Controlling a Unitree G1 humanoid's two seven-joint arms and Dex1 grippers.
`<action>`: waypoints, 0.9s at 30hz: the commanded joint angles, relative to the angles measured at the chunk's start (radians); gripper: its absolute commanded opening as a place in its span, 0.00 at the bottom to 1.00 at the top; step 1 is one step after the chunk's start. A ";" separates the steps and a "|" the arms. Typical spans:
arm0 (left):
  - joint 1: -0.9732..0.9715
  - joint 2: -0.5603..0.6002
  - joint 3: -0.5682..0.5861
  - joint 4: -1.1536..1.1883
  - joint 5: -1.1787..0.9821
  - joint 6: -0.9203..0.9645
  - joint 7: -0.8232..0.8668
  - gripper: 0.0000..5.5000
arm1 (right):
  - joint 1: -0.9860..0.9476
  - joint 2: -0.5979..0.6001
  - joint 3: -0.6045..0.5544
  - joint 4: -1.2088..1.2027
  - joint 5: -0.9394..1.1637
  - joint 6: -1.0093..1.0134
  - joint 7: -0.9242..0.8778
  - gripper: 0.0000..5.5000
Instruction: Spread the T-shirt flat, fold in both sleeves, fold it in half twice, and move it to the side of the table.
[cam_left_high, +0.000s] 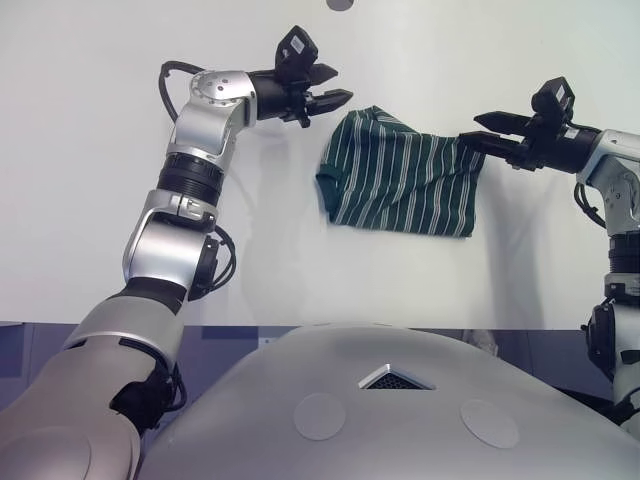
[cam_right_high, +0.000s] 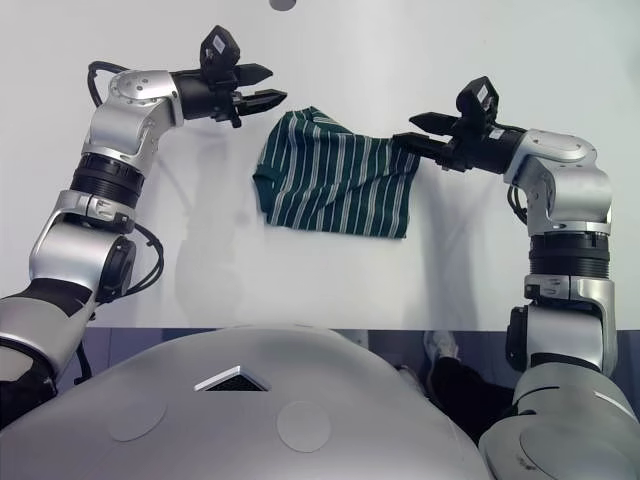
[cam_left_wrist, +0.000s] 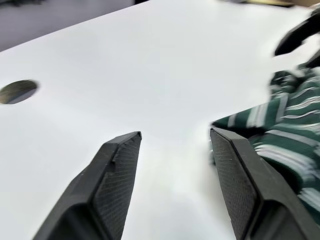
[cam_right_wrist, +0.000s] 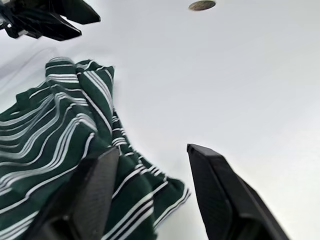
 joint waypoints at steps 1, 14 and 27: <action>-0.004 0.027 -0.027 -0.113 0.086 -0.170 0.030 0.45 | 0.056 0.053 -0.027 -0.037 -0.029 -0.051 -0.100 0.46; 0.147 0.118 -0.262 -0.354 0.422 -0.659 0.008 0.45 | 0.097 0.168 -0.144 -0.132 0.008 -0.144 -0.270 0.46; -0.093 0.021 -0.327 0.168 0.834 -0.551 0.610 0.45 | 0.075 0.237 -0.206 -0.221 0.057 -0.121 -0.414 0.46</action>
